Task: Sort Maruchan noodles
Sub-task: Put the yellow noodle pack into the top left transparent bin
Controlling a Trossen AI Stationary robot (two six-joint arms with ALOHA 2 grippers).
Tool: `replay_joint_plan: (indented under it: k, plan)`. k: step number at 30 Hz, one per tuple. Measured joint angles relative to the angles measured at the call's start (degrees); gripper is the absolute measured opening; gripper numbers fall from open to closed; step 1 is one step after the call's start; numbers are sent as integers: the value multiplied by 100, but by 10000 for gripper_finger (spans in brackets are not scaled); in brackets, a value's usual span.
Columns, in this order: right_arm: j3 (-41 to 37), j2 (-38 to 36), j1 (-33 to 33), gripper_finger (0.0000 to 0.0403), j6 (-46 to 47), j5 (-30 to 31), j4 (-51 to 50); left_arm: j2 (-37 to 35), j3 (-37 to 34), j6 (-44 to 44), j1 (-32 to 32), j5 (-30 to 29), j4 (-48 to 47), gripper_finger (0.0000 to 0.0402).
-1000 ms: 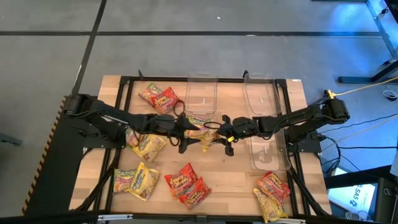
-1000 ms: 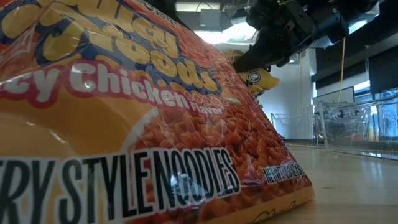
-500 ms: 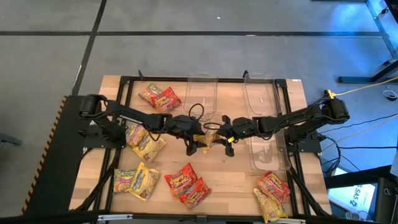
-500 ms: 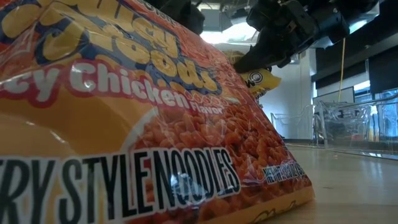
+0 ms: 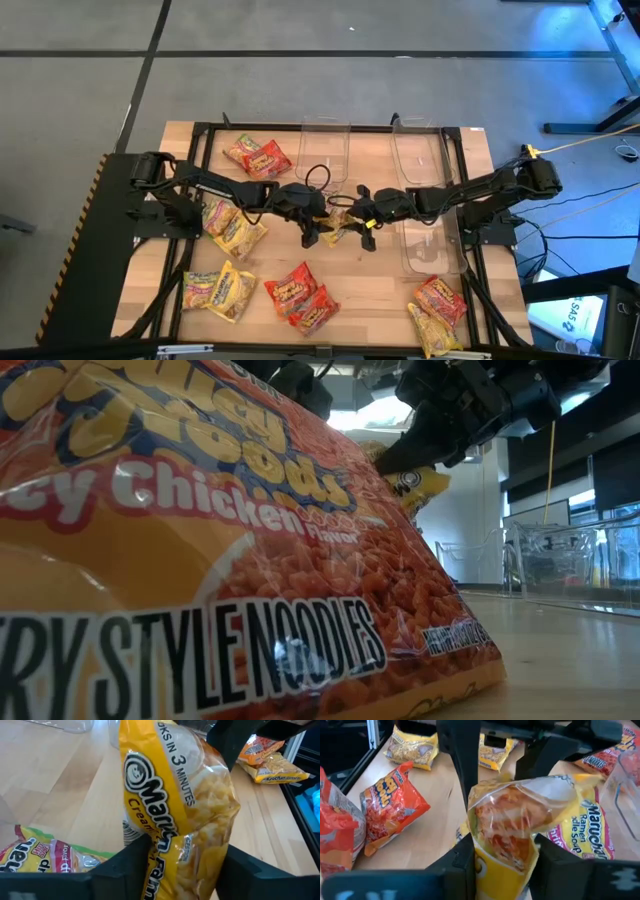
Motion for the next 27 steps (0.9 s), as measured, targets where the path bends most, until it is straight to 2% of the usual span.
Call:
replay_joint_plan:
  k: [4, 7, 14, 17, 21, 24, 27]
  plan:
    - [2, -2, -4, 149, -16, 44, -2, 0, -2, 2, -4, -7, 1, 139]
    - [3, -183, -4, 185, -130, 9, -257, -17, -6, 2, -11, -11, -17, 132]
    - [281, -1649, -2, 239, -183, 311, -2388, -344, -17, 289, -120, -231, -258, 131]
    - [97, -2296, 0, 247, -306, 347, -2626, -550, -79, 297, -131, -273, -331, 130]
    - [-637, -2873, -2, 248, -327, 347, -1713, -830, -74, 440, -185, -500, -193, 130]
    - [-1227, -3020, 0, 248, -317, 345, -698, -921, -125, 634, -252, -1001, -19, 129]
    - [-1656, -3011, 0, 248, -269, 304, 319, -936, -223, 897, -271, -1426, 678, 129]
